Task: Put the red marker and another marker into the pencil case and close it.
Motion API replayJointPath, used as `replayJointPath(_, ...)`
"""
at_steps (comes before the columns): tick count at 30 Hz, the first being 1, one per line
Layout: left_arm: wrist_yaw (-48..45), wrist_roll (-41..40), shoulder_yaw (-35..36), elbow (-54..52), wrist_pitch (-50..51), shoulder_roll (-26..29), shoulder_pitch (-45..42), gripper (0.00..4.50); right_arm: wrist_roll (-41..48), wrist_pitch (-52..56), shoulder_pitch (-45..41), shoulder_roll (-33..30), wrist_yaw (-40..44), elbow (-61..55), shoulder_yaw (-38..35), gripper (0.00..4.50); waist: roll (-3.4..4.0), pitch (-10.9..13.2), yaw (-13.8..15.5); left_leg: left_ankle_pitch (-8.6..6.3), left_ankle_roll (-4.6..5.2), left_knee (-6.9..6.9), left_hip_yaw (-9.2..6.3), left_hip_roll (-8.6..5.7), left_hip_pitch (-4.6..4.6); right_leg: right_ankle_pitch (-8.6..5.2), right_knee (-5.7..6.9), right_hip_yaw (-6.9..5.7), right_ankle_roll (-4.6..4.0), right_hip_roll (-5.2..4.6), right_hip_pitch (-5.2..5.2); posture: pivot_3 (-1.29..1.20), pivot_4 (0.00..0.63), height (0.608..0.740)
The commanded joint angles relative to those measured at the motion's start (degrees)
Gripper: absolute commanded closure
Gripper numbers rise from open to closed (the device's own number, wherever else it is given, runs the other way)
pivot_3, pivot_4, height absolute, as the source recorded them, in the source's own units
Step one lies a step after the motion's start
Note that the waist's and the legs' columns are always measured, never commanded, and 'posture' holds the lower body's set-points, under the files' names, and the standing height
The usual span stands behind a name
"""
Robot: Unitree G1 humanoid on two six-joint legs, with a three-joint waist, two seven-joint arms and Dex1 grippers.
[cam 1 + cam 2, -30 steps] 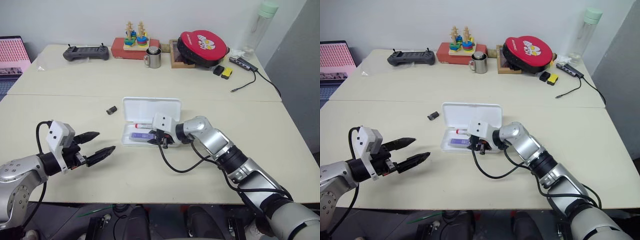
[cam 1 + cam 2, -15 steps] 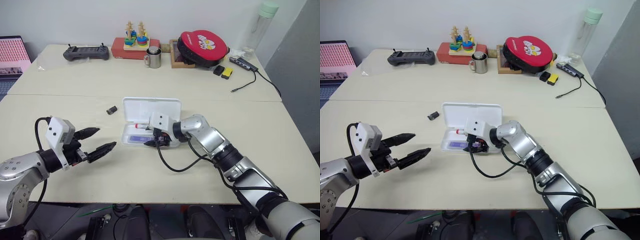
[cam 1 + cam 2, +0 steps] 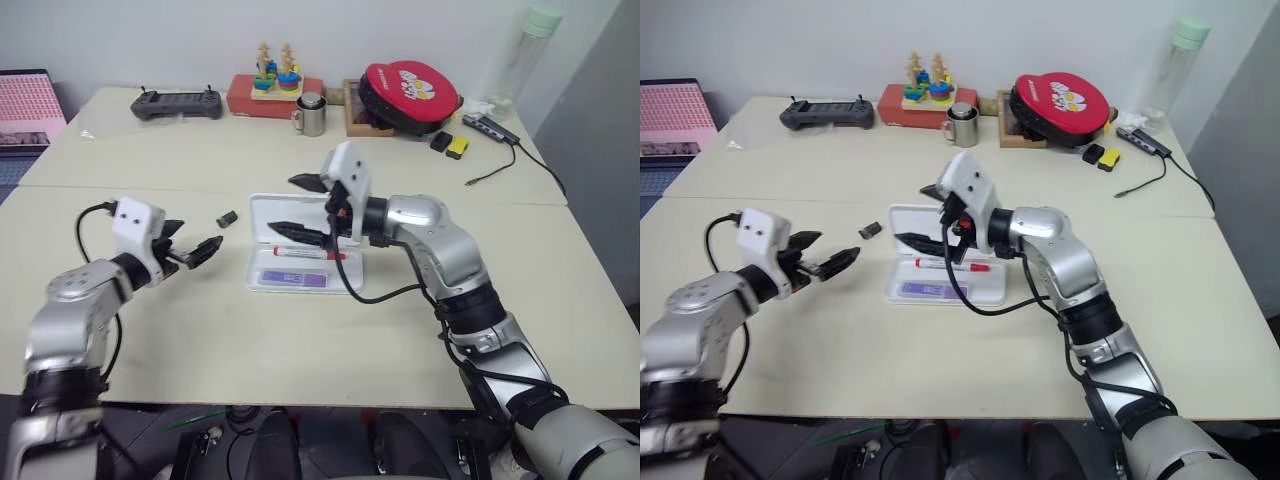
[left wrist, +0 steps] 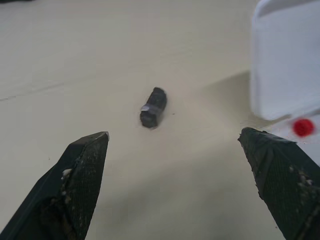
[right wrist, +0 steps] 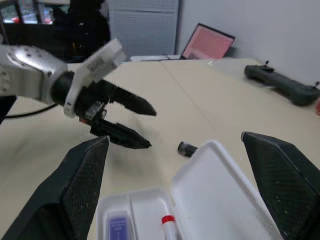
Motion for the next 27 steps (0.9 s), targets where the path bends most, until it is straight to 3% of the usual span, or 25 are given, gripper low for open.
replayJointPath(1, -0.55, 4.30, -2.61, 12.88, -6.46, -1.38, -8.21, 0.00, 1.50, 3.50, 2.15, -0.49, -4.39, -8.14, -2.28, 0.04, 0.01, 0.00, 0.04, 0.00, 0.00, 0.00, 0.04, -0.01, -0.04, 0.02, -0.02, 0.08, 0.02, -0.01, -0.04, 0.00, 0.150, 0.740)
replayJointPath(6, -2.76, 7.73, -5.19, 24.90, -12.42, -2.78, -14.15, 0.00, 2.64, 6.90, 4.79, -0.79, -6.76, -13.21, -1.93, 0.04, 0.01, 0.00, -0.50, -0.01, 0.01, -0.02, 0.04, -0.03, -0.06, 0.03, 0.01, 0.04, 0.02, -0.04, -0.06, 0.00, 0.150, 0.740)
replayJointPath(16, -4.16, 10.28, -6.03, 35.60, -13.81, -5.55, -18.78, 0.00, 3.48, 9.13, 5.76, -1.70, -9.65, -16.74, -1.73, 0.04, 0.01, 0.00, -0.17, 0.00, 0.01, 0.02, 0.02, -0.05, -0.05, 0.05, 0.04, 0.01, 0.07, -0.05, 0.01, 0.00, 0.150, 0.740)
replayJointPath(27, -3.75, 10.18, -4.82, 37.88, -17.30, -6.79, -20.04, 2.05, 4.61, 9.06, 5.82, -2.93, -9.70, -17.10, -1.23, 0.00, 0.01, 0.00, -0.08, 0.02, 0.01, 0.04, 0.01, -0.05, -0.04, 0.06, 0.06, 0.00, 0.08, -0.05, 0.02, 0.00, 0.150, 0.740)
